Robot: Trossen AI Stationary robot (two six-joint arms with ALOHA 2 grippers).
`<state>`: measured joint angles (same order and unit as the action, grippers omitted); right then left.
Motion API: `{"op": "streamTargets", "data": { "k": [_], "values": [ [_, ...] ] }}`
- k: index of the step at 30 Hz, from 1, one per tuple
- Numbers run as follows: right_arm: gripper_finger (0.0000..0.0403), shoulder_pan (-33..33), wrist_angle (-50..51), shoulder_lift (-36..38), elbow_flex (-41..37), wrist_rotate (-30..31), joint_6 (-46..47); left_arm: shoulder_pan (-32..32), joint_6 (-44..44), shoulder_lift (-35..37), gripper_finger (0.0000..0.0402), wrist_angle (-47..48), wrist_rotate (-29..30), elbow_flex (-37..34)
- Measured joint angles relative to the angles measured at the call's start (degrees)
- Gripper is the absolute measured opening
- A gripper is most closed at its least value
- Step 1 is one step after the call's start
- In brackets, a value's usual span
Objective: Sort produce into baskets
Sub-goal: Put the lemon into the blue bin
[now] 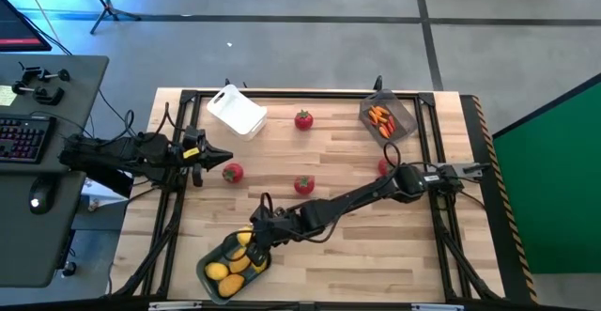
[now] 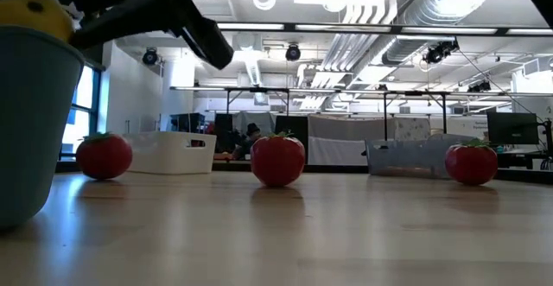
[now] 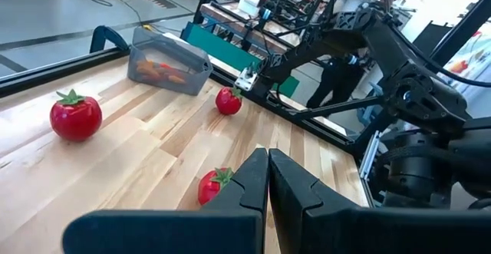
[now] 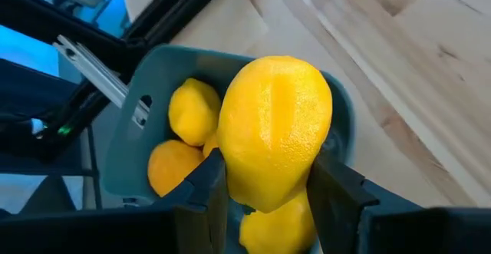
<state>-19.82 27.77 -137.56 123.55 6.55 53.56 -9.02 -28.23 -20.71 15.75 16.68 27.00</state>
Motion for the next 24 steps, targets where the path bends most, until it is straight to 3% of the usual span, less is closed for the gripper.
{"op": "streamTargets", "data": {
  "k": [7,15,24],
  "values": [
    [0.0126,0.7,-2.3,-1.2,0.0,-1.3,0.3,0.0,0.0,0.0,0.0000,0.4,-0.1,0.0],
    [0.0150,1.5,-2.8,-3.0,0.0,-7.1,0.4,0.0,0.0,0.0,0.0000,1.1,0.0,0.0],
    [0.0224,1.5,-3.6,-3.0,0.3,-7.6,-0.9,0.0,-0.6,0.0,0.0000,1.2,-0.6,0.0]
  ]
}}
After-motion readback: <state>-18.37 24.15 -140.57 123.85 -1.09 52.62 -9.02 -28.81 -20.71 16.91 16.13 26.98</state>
